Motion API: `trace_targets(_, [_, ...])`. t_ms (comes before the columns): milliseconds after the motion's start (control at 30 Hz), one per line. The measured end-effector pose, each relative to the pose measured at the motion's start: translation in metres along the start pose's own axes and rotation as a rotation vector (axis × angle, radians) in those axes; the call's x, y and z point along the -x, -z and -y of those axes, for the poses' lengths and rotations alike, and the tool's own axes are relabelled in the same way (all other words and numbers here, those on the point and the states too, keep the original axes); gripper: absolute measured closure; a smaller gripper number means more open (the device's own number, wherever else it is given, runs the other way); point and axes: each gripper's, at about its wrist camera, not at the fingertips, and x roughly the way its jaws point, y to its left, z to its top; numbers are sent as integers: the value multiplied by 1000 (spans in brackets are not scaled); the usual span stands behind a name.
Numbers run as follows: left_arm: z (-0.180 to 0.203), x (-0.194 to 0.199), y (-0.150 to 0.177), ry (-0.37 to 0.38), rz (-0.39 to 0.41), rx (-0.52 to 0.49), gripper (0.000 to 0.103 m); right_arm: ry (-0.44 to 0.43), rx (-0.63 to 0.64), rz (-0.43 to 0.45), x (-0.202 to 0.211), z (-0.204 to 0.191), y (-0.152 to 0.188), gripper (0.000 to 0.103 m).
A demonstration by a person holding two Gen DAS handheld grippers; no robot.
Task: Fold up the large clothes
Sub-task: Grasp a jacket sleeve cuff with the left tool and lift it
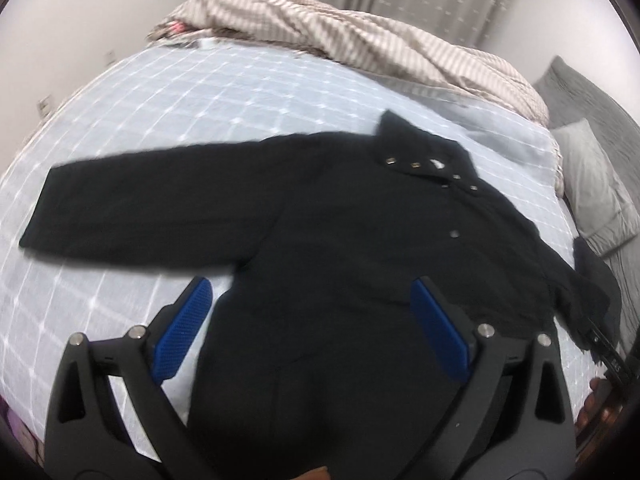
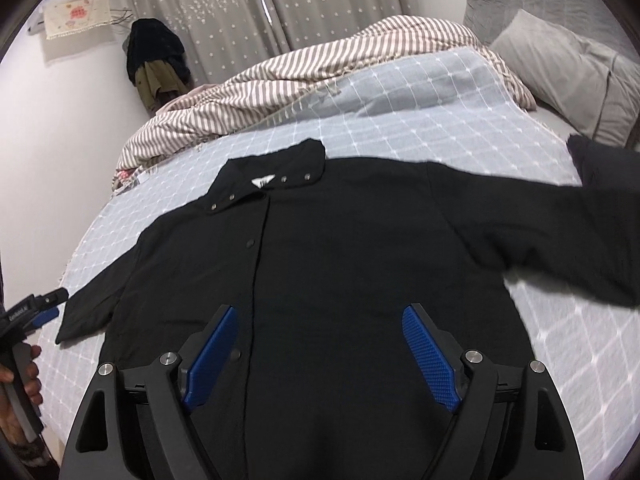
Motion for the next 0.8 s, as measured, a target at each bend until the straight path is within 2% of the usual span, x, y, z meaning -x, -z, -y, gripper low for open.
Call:
trace_targets(100, [-23, -12, 16, 6, -32, 41, 4, 14, -19, -4, -5, -4, 16, 17])
trace_targets(200, [-43, -30, 22, 0, -75, 78, 4, 30, -49, -71, -22, -9, 27, 17])
trace_targets(300, [-61, -42, 26, -23, -86, 103, 4, 8, -13, -128, -34, -18, 34, 17])
trace_targets(467, [-106, -65, 29, -16, -114, 204, 4, 41, 28, -141, -39, -22, 40, 17])
trace_targets(800, [-213, -64, 27, -58, 60, 514, 4, 64, -6, -169, -60, -8, 43, 17])
